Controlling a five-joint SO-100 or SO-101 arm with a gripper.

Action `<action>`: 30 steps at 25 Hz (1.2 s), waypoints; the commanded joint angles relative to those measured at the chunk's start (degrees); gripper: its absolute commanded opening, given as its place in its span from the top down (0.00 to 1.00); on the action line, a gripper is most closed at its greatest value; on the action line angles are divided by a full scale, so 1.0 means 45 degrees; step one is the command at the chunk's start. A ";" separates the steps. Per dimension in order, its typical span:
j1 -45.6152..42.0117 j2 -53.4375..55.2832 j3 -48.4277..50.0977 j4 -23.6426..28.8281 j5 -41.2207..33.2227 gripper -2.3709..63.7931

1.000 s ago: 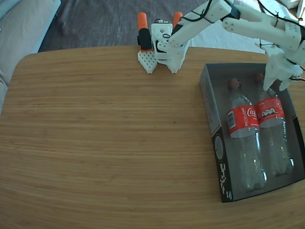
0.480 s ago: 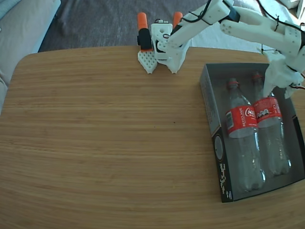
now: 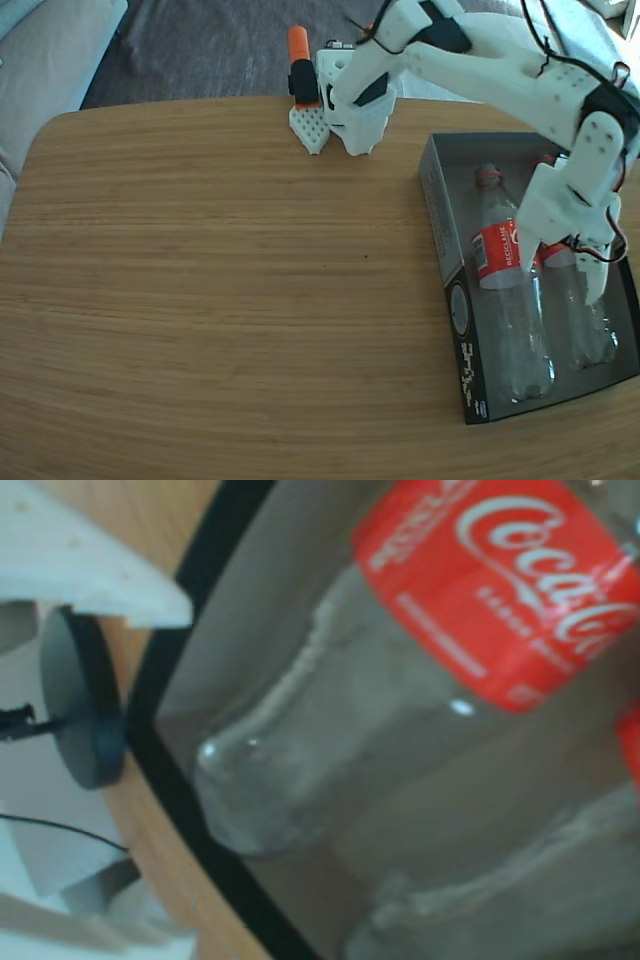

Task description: Grasp the bottles and put them in the box.

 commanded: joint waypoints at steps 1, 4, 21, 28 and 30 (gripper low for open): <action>0.0723 0.1895 0.0098 0.0879 0.0039 0.41; 0.1660 0.2832 0.1191 0.0879 0.0117 0.41; 0.5176 1.0801 1.0977 -0.3867 0.0098 0.81; 0.6504 1.3555 1.4922 -0.5449 0.0137 0.94; 0.6855 1.4434 1.5859 -0.5859 0.0137 0.95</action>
